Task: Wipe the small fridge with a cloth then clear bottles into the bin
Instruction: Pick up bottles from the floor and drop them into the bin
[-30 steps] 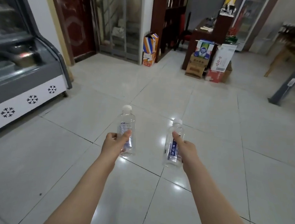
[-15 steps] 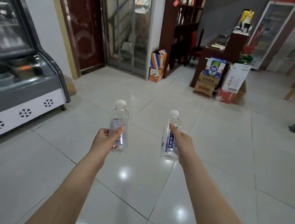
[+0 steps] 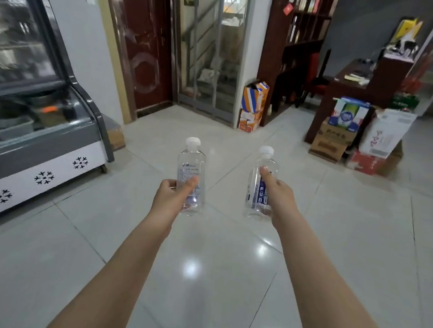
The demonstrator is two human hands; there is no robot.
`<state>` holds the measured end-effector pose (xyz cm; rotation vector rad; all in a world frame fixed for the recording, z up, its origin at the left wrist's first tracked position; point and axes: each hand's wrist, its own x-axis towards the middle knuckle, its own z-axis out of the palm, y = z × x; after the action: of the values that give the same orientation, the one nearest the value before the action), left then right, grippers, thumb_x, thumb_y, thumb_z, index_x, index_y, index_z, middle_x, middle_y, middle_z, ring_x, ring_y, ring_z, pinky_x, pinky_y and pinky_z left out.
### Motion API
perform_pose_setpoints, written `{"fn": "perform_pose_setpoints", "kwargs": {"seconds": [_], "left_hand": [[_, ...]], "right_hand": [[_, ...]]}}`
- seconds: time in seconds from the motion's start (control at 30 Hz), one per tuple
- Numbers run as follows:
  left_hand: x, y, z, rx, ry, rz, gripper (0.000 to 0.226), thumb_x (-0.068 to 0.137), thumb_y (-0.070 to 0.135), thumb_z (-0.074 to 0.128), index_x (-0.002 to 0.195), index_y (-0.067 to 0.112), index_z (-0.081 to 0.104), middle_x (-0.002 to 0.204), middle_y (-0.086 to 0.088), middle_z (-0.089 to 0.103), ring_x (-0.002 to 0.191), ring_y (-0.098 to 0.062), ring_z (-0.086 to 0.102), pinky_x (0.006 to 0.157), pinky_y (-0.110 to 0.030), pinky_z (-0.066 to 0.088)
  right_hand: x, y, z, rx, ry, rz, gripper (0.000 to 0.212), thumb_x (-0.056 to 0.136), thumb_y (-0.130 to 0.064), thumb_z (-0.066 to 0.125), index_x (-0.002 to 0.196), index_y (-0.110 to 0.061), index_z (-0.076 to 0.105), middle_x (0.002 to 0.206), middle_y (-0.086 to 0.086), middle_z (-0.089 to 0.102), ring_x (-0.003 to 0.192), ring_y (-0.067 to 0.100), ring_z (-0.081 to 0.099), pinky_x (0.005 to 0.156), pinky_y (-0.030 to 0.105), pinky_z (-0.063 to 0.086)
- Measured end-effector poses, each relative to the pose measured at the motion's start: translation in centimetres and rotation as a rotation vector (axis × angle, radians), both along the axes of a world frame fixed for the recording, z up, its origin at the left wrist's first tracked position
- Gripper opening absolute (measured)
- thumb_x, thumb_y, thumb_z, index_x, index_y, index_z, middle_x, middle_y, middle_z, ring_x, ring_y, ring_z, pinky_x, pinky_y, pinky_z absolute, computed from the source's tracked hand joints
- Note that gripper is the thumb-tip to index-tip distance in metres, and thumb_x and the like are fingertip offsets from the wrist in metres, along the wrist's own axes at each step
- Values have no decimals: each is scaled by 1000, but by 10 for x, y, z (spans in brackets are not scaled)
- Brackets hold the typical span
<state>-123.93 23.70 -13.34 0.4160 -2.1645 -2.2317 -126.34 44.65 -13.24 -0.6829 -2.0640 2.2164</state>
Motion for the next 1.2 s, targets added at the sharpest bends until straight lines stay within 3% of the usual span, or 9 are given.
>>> {"fn": "perform_pose_setpoints", "kwargs": {"seconds": [0.13, 0.23, 0.4, 0.5, 0.73, 0.87, 0.97, 1.07, 1.2], "left_hand": [[-85, -8, 15, 55, 33, 38, 28, 84, 36, 66, 92, 15, 49, 94, -5, 66, 78, -16, 64, 66, -25, 52], [-153, -22, 32, 59, 78, 64, 34, 82, 38, 67, 97, 13, 49, 96, -4, 66, 81, -16, 65, 66, -25, 51], [-237, -37, 49, 12, 104, 142, 46, 79, 44, 68, 107, 12, 48, 104, -5, 65, 90, -18, 65, 83, -34, 52], [-284, -46, 52, -34, 98, 192, 47, 77, 49, 67, 105, 16, 48, 106, -4, 64, 91, -18, 64, 85, -35, 51], [-392, -44, 45, 3, 101, 349, 54, 78, 47, 68, 114, 13, 49, 110, -6, 64, 92, -17, 64, 77, -33, 53], [-450, -26, 48, 10, 92, 471, 53, 81, 46, 64, 117, 10, 47, 109, -4, 64, 86, -11, 63, 57, -20, 46], [-495, -11, 53, -19, 70, 568, 54, 80, 48, 65, 115, 11, 49, 105, -1, 64, 85, -12, 62, 61, -23, 46], [-534, 1, 48, -41, 42, 628, 45, 82, 44, 64, 110, 12, 50, 98, 2, 62, 75, -6, 59, 52, -18, 42], [-587, -9, 36, -57, -9, 723, 51, 81, 46, 65, 112, 9, 51, 107, -5, 64, 89, -16, 62, 58, -23, 44]], "right_hand": [[-91, -12, 27, 60, 13, 46, 56, 80, -53, 62, 104, -3, 57, 95, 11, 60, 77, 23, 60, 58, 30, 51], [-158, -26, 51, 125, 58, 80, 51, 84, -52, 59, 103, -5, 56, 96, 13, 63, 81, 25, 62, 67, 33, 51], [-248, -57, 81, 118, 121, 171, 43, 83, -52, 60, 101, -13, 56, 90, 5, 63, 80, 20, 62, 72, 34, 52], [-302, -72, 93, 77, 169, 258, 31, 86, -46, 61, 96, -17, 57, 83, 0, 61, 76, 15, 60, 68, 31, 51], [-439, -80, 86, 110, 152, 447, 52, 83, -52, 60, 106, -5, 59, 99, 10, 64, 77, 17, 61, 51, 24, 42], [-523, -69, 78, 80, 127, 550, 60, 78, -56, 63, 108, -4, 61, 108, 17, 66, 93, 28, 66, 60, 29, 52], [-585, -63, 77, 40, 110, 618, 58, 78, -56, 64, 102, -4, 63, 103, 16, 68, 88, 28, 67, 63, 31, 55], [-634, -71, 71, -24, 95, 671, 46, 80, -52, 65, 87, -7, 61, 89, 12, 64, 79, 25, 63, 56, 29, 51], [-691, -90, 48, -23, 28, 734, 57, 75, -54, 69, 91, 0, 62, 86, 13, 65, 83, 30, 67, 76, 44, 57]]}}
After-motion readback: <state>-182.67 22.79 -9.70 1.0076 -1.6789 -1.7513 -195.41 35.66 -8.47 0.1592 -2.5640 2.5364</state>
